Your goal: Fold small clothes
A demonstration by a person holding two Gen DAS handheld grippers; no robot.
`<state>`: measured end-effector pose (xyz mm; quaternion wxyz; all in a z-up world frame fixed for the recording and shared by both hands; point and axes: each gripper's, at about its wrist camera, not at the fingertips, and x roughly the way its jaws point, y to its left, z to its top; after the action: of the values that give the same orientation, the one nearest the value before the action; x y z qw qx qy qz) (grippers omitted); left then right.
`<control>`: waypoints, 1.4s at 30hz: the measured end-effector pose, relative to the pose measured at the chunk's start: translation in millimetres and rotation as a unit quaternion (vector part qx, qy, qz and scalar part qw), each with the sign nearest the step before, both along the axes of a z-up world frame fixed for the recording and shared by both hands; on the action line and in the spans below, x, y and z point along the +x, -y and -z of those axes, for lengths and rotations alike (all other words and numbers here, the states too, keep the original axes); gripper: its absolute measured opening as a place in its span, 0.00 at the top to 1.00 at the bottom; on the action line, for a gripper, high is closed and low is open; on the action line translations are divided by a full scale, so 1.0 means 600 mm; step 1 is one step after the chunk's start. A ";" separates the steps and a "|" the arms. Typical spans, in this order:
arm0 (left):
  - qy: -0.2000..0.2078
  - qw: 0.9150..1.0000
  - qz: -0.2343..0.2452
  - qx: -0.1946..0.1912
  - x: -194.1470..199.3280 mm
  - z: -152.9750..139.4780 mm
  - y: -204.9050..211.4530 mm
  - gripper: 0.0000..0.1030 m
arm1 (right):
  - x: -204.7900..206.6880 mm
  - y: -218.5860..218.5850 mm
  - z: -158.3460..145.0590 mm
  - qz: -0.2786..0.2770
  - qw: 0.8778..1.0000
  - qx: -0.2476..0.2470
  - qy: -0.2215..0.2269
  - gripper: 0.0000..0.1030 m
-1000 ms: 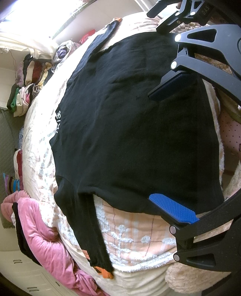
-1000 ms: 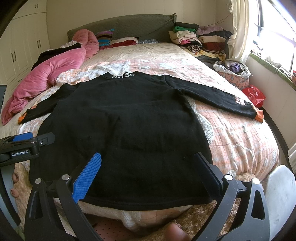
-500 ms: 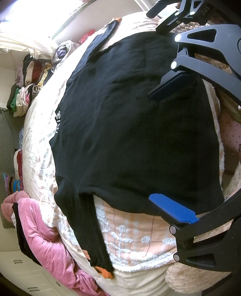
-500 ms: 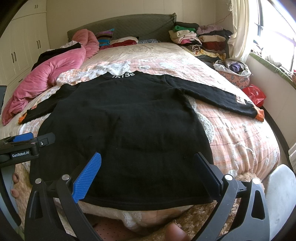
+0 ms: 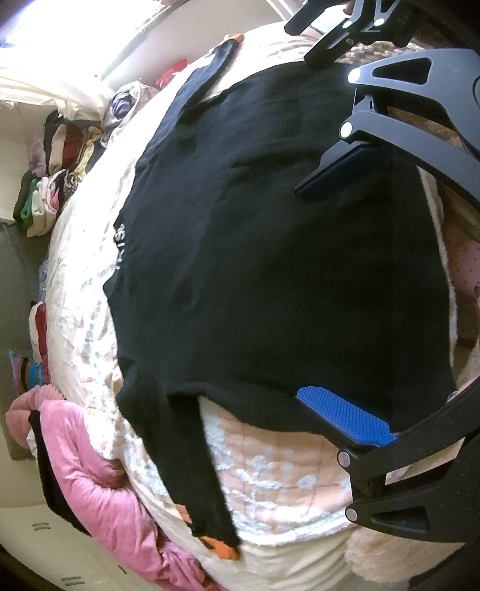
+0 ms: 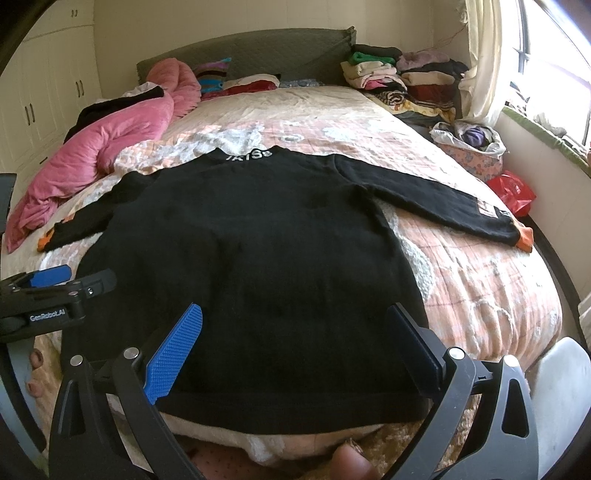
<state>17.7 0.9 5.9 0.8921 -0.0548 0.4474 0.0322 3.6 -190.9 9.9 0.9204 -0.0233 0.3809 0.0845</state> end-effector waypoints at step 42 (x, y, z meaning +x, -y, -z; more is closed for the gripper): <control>0.020 1.000 0.012 0.003 0.264 -0.066 0.026 0.09 | 0.300 0.127 -0.093 0.128 0.990 0.051 0.024 0.04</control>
<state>175.8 -14.9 45.5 0.9014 -0.0475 0.4298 0.0222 183.7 -267.2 65.7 0.9326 0.0707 0.3537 -0.0151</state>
